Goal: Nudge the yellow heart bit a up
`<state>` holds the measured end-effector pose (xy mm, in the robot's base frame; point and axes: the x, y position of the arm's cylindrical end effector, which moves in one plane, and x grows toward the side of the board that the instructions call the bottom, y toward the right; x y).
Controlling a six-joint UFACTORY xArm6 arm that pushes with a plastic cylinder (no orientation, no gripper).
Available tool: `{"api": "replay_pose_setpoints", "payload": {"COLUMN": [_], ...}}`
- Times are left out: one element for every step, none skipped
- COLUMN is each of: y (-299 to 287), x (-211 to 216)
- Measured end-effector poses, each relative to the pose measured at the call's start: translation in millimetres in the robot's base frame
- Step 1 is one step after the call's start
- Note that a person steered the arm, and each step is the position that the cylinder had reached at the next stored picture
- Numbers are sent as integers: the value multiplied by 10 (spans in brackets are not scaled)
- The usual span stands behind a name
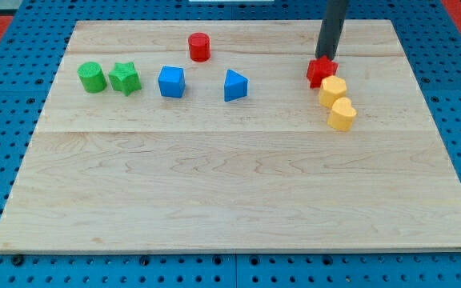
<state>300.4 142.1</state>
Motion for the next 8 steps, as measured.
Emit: {"api": "replay_pose_setpoints", "payload": {"y": [-531,-899,-732,-590,-580,192,1068,1163], "x": [87,84,38,38,3,-342,509,948]}}
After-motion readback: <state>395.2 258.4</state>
